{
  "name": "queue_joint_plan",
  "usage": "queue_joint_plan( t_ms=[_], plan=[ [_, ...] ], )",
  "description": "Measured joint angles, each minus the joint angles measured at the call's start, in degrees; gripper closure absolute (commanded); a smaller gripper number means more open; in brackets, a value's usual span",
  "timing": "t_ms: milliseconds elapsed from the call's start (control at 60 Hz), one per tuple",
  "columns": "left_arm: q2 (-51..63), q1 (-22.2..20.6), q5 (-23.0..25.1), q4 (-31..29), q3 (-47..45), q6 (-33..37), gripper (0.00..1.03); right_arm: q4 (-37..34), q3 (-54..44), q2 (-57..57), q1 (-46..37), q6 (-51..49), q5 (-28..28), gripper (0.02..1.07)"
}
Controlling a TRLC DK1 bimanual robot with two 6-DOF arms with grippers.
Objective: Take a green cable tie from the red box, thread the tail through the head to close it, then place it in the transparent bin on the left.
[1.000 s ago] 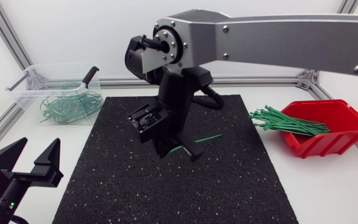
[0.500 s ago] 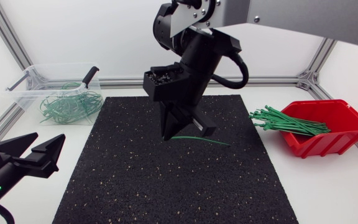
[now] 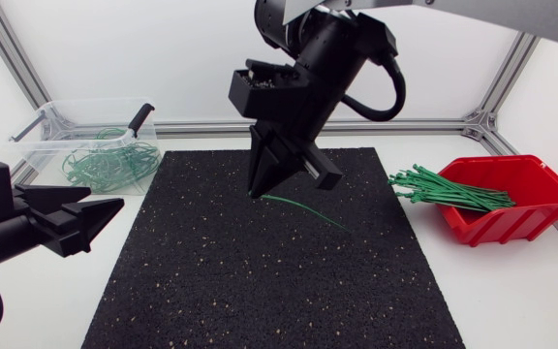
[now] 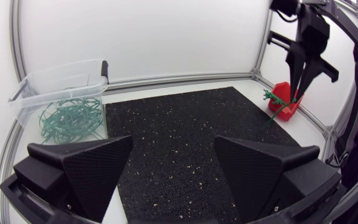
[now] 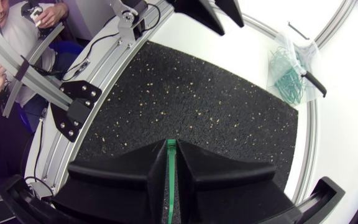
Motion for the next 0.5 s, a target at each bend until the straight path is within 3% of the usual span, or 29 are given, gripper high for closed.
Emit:
queue_joint_plan(
  t_ms=[233,500],
  plan=[
    [5.8,-7.7,0.0,-2.6,5.1,8.7,0.12,0.0,10.1,1.9,0.0,3.3,-1.3,1.01],
    [14.3,-11.0,-0.2,5.6,7.2,10.0,0.11,0.0,26.1,13.5,-4.2,4.3,-1.2,1.01]
  ],
)
